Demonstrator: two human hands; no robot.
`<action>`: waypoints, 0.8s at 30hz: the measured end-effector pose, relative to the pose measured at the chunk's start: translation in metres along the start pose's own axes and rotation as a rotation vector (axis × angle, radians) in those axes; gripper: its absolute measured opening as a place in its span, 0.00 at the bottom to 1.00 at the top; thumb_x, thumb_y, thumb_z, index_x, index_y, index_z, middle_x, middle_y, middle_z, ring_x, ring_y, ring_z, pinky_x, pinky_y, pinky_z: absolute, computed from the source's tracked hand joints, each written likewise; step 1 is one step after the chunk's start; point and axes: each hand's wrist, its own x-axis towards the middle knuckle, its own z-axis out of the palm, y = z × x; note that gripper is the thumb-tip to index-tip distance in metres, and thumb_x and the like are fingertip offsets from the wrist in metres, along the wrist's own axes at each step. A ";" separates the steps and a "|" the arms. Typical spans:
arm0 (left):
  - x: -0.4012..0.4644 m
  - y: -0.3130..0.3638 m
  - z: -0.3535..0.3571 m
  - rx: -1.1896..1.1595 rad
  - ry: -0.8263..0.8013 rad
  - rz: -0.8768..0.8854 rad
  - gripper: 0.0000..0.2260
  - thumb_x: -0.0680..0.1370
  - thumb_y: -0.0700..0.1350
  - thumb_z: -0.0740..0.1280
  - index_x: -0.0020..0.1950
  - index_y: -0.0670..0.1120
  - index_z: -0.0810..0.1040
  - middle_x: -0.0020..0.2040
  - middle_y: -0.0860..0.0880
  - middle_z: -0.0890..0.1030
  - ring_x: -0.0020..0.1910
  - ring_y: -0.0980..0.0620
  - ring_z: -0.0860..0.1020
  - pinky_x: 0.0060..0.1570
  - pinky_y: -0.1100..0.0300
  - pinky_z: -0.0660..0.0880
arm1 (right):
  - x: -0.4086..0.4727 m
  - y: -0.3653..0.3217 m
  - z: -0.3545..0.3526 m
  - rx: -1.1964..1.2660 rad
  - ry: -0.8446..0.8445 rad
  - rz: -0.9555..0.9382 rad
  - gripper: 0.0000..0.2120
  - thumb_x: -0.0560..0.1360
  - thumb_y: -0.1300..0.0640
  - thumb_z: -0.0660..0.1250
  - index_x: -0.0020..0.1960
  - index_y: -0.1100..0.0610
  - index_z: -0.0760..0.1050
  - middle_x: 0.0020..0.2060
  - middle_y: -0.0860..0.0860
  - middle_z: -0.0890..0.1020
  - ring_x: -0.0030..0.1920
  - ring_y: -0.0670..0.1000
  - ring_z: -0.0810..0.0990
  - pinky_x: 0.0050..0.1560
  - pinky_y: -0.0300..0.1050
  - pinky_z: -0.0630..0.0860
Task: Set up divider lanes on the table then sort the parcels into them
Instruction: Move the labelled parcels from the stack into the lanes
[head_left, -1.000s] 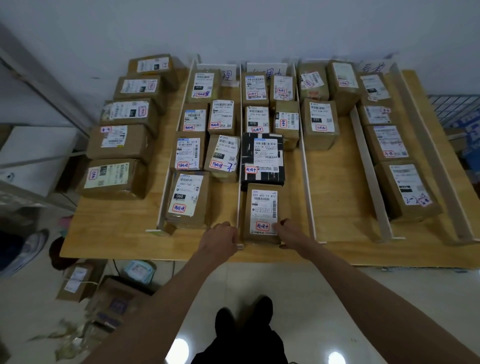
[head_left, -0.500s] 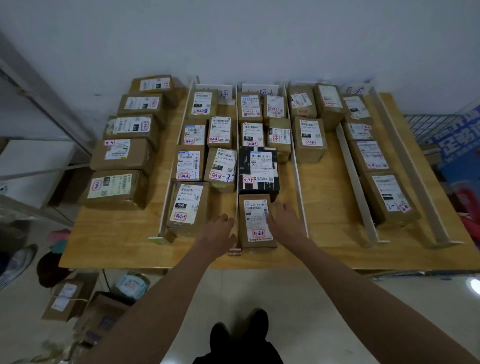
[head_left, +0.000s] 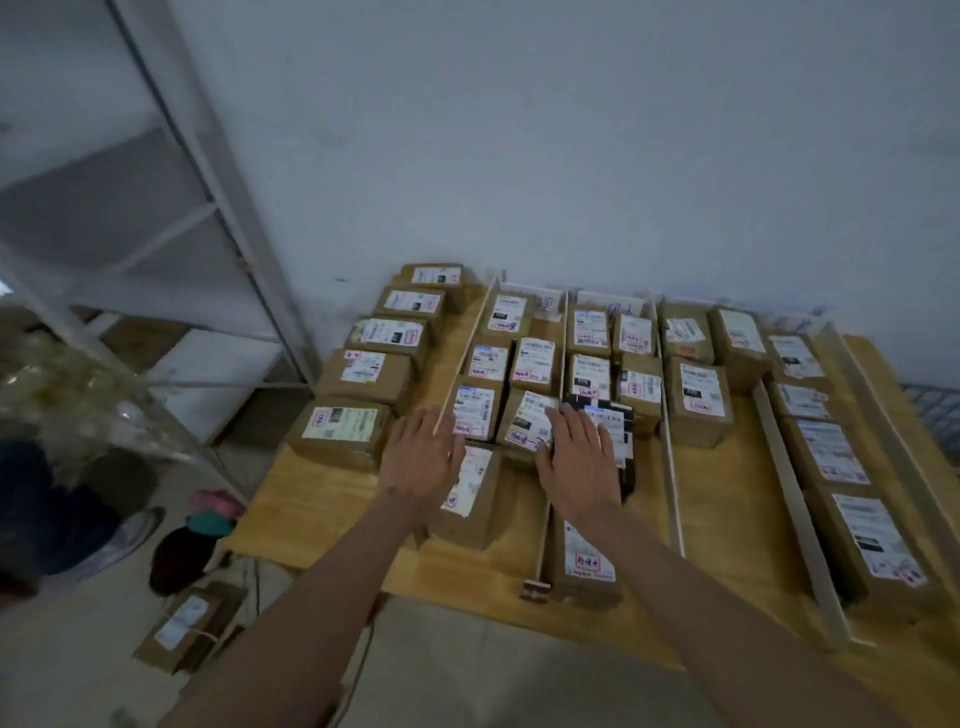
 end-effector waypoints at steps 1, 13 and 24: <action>-0.001 -0.010 -0.005 0.009 0.008 -0.024 0.22 0.84 0.55 0.47 0.74 0.49 0.67 0.75 0.47 0.68 0.74 0.47 0.63 0.74 0.48 0.59 | 0.007 -0.008 0.000 0.012 0.004 -0.018 0.25 0.84 0.47 0.50 0.79 0.53 0.56 0.79 0.52 0.58 0.79 0.53 0.54 0.78 0.54 0.49; 0.005 -0.126 -0.031 0.090 0.076 -0.234 0.22 0.83 0.55 0.49 0.68 0.47 0.73 0.68 0.46 0.75 0.68 0.46 0.71 0.69 0.49 0.63 | 0.073 -0.105 0.019 0.115 0.020 -0.215 0.22 0.82 0.50 0.55 0.74 0.55 0.63 0.71 0.55 0.69 0.72 0.57 0.67 0.73 0.55 0.63; 0.032 -0.250 0.018 0.057 -0.031 -0.208 0.16 0.82 0.52 0.55 0.65 0.48 0.73 0.65 0.47 0.75 0.65 0.47 0.72 0.66 0.51 0.66 | 0.107 -0.188 0.096 0.173 -0.139 -0.098 0.21 0.81 0.57 0.58 0.73 0.56 0.61 0.67 0.54 0.71 0.64 0.56 0.73 0.62 0.52 0.73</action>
